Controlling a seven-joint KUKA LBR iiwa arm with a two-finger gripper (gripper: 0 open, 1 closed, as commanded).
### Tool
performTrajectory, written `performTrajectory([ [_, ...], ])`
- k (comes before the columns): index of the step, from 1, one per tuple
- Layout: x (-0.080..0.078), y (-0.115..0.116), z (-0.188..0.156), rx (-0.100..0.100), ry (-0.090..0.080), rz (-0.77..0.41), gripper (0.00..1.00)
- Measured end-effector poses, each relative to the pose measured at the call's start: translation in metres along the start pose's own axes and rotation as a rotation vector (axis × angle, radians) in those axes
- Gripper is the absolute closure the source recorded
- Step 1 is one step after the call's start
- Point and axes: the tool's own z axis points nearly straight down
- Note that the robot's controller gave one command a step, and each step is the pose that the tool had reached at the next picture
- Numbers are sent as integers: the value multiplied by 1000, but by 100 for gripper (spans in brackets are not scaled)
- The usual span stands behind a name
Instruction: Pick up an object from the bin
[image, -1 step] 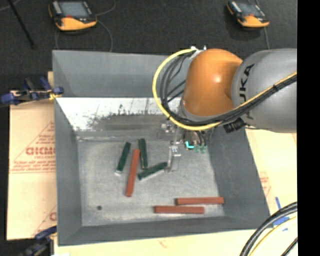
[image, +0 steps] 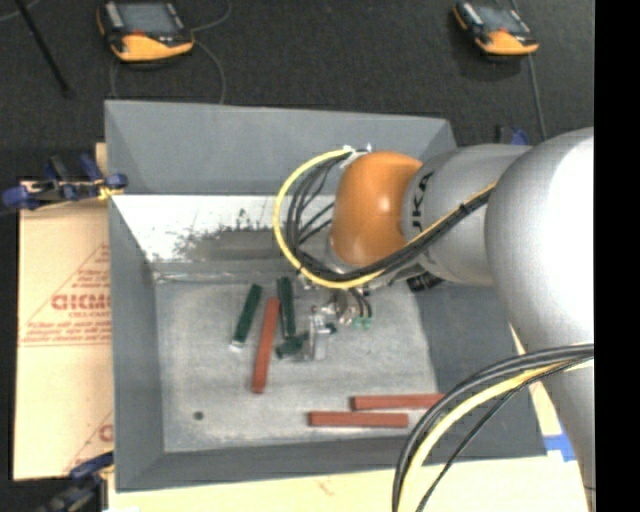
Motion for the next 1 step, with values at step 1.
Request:
performTrajectory([
  [1, -6, 40, -62, 2, -12, -382, 0],
])
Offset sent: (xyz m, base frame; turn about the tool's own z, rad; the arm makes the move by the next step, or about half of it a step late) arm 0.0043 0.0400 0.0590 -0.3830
